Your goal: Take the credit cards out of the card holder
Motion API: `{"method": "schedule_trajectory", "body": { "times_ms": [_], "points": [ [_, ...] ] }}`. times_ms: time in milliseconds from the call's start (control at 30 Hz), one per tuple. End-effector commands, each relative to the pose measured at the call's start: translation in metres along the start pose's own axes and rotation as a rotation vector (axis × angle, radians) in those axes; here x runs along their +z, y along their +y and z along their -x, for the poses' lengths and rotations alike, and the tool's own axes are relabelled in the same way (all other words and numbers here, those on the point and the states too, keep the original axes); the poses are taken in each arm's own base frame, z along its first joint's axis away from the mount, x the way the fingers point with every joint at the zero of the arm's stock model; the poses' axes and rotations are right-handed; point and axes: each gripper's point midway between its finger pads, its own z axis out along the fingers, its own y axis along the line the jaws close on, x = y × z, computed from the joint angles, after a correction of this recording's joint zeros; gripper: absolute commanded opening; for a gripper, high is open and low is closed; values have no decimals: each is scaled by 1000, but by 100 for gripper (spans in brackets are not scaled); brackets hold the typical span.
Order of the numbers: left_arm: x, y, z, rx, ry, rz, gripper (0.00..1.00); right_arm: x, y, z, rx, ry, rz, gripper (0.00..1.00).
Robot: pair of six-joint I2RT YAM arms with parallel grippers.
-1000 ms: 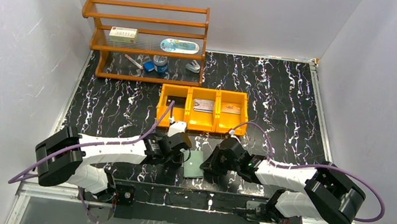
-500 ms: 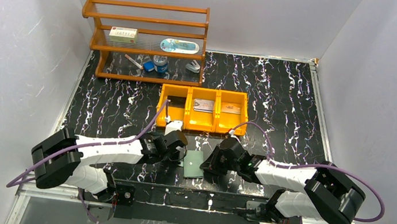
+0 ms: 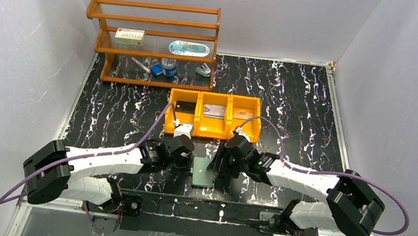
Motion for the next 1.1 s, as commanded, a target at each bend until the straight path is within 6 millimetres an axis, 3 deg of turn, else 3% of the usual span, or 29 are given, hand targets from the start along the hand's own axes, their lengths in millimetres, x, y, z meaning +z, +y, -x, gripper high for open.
{"method": "schedule_trajectory", "body": {
  "times_ms": [0,300,467,733,900,1067],
  "points": [
    [-11,-8,14,8,-48,-50,0,-21,8,28,-116,-72,-70,65],
    [-27,-27,28,1,-98,-154,0,-20,47,22,-130,-11,96,66],
    [-31,-31,30,-4,-104,-175,0,-13,62,14,-129,39,161,75],
    [-34,-39,35,0,-110,-203,0,-6,56,13,-185,83,92,78],
    [-37,-45,42,23,-115,-212,0,-9,65,13,-195,82,129,82],
    [-37,-48,43,28,-113,-216,0,-4,49,11,-192,85,62,81]
  ]
}}
